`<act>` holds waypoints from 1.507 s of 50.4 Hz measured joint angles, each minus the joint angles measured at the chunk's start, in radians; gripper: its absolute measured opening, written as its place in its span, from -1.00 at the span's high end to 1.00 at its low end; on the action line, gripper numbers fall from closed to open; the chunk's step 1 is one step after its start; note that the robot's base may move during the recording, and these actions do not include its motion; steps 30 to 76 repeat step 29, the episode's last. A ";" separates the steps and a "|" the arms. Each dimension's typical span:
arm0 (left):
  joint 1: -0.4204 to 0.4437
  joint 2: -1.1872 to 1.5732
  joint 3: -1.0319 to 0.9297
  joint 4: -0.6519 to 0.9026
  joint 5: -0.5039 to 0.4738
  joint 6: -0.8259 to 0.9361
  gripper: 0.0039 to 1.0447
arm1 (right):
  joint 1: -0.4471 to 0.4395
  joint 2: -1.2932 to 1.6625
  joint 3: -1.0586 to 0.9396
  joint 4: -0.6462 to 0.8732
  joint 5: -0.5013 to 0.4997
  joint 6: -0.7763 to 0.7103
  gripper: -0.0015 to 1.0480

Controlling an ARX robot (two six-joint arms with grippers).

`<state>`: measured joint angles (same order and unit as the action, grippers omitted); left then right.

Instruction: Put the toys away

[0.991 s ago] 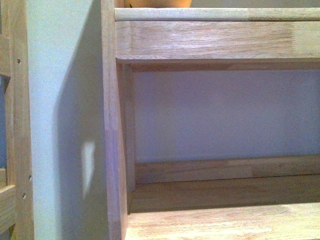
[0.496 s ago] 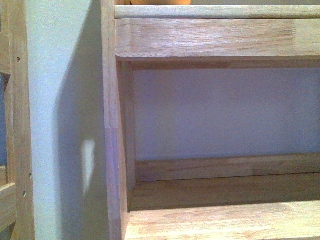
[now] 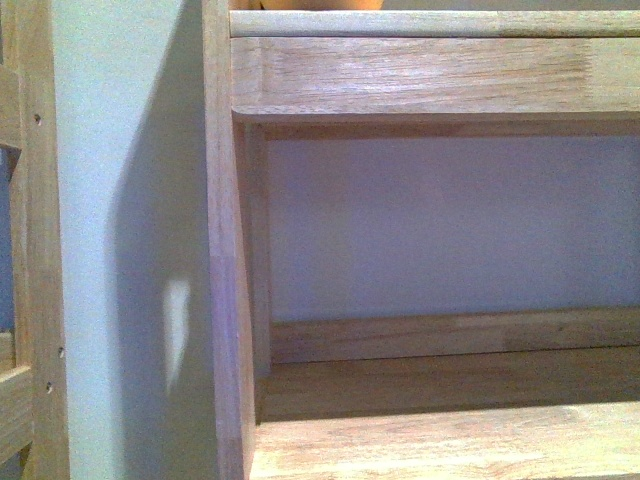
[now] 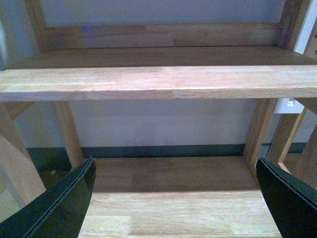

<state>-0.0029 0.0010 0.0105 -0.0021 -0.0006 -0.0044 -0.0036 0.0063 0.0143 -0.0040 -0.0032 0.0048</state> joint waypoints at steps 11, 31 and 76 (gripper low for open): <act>0.000 0.000 0.000 0.000 0.000 0.000 -0.88 | 0.000 0.000 0.000 0.000 0.000 0.000 -0.87; 0.000 0.000 0.000 0.000 0.000 0.000 -0.88 | 0.000 0.000 0.000 0.000 0.000 0.000 -0.87; 0.000 0.000 0.000 0.000 0.000 0.000 -0.88 | 0.000 0.000 0.000 0.000 0.000 0.000 -0.87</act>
